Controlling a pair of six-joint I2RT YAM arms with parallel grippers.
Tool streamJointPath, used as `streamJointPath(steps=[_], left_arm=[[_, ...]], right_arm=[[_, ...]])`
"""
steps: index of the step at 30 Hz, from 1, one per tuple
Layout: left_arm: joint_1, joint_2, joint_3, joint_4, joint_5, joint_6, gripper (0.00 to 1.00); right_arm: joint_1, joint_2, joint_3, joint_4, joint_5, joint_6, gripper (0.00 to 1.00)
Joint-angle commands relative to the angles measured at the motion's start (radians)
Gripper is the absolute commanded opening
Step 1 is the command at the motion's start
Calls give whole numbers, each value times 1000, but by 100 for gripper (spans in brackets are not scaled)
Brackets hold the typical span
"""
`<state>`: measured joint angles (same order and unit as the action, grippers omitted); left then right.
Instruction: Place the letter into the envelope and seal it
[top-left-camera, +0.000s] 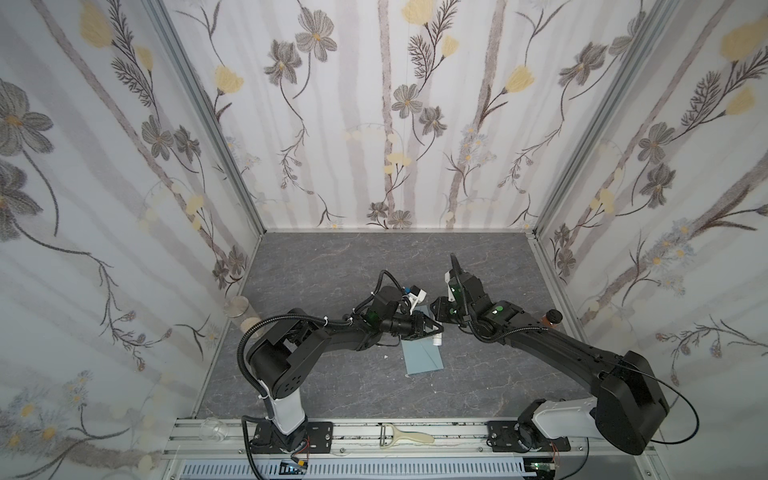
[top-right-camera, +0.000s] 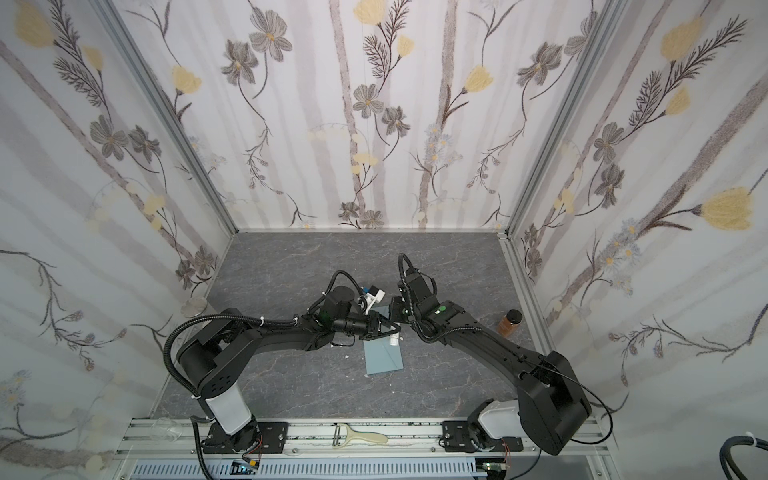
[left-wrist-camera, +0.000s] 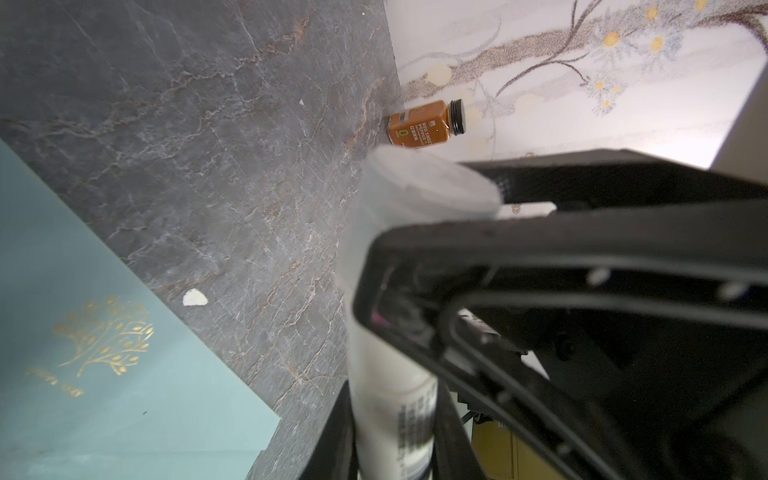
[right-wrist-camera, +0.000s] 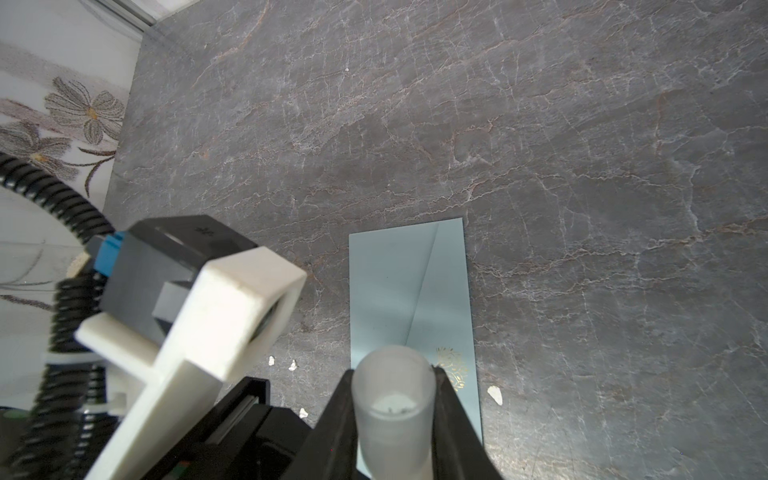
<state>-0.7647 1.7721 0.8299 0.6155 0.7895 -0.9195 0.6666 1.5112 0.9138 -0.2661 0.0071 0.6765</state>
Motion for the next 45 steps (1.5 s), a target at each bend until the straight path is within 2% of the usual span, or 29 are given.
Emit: streamJointPath(steps=[1, 7, 15, 23, 33, 45], left_arm=[[5, 1, 10, 38, -4, 2, 0], [4, -10, -27, 38, 17, -16, 0], [-19, -90, -218, 36, 26, -48, 0], [-38, -192, -331, 32, -12, -74, 0], [-38, -213, -329, 32, -23, -74, 0], [-36, -227, -310, 32, -33, -61, 0]], right_arm=[[3, -5, -4, 16, -7, 4, 28], [4, -4, -19, 21, -2, 7, 28], [2, 9, -62, 46, 8, 22, 29], [2, 40, -152, 87, 27, 47, 29], [11, 30, -297, 93, 28, 99, 31], [22, 65, -284, 39, 71, 106, 37]])
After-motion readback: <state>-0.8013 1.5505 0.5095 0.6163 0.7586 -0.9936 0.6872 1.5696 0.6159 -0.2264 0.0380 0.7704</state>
